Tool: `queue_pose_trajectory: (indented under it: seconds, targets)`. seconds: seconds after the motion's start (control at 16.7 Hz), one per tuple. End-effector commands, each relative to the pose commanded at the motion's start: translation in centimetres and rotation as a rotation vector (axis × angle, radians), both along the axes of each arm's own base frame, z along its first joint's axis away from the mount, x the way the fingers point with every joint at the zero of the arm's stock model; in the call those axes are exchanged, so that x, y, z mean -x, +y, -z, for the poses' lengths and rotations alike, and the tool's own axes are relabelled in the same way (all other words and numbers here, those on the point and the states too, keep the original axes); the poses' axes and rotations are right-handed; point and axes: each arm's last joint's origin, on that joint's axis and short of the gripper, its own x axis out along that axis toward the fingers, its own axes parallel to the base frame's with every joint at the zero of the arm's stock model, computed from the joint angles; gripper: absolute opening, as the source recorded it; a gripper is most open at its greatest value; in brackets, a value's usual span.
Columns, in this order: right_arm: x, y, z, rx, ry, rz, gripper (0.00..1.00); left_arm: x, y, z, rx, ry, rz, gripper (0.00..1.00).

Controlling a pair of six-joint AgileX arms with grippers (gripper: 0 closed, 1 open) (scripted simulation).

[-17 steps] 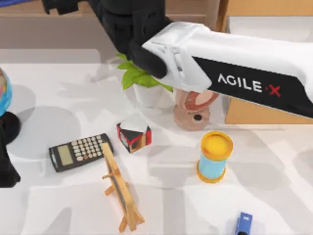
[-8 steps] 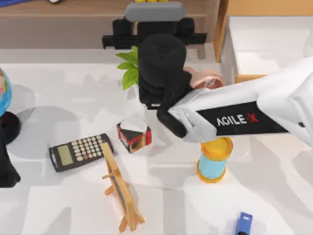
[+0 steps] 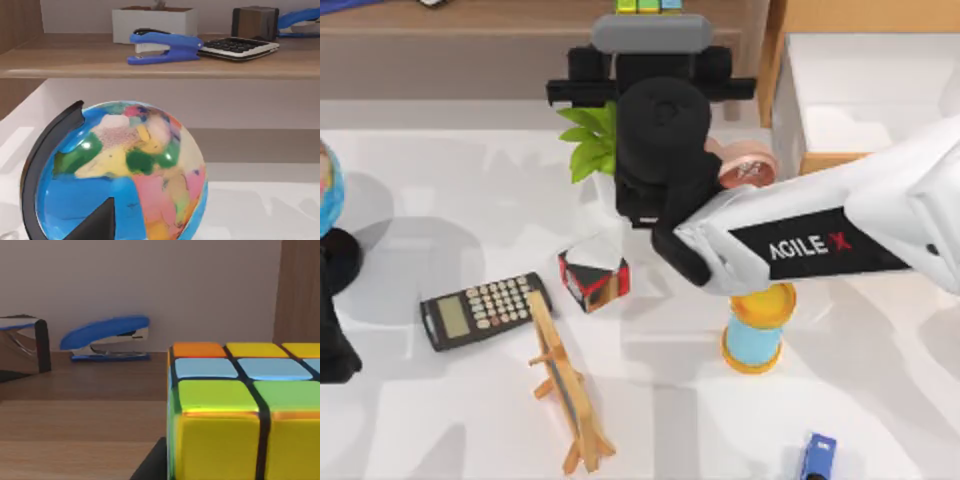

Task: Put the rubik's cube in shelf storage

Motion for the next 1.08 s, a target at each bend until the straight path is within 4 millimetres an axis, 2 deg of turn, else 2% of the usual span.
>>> queue_pose_trajectory:
  seconds: [0.24,0.66,0.9,1.08]
  targets:
    - [-1.6,0.2,0.2,0.033,0.02,0.005,0.0,0.0,0.0,0.0,0.0,0.0,0.0,1.0]
    - [-6.7,1.3,-2.0,-0.031,-0.043,-0.03,0.0,0.0,0.0,0.0,0.0,0.0,0.0,1.0]
    - [-9.4,0.4,-1.0,-0.012,-0.014,-0.01,0.0,0.0,0.0,0.0,0.0,0.0,0.0,1.0]
    - [-10.1,-0.2,-0.6,0.001,-0.001,0.005,0.0,0.0,0.0,0.0,0.0,0.0,0.0,1.0]
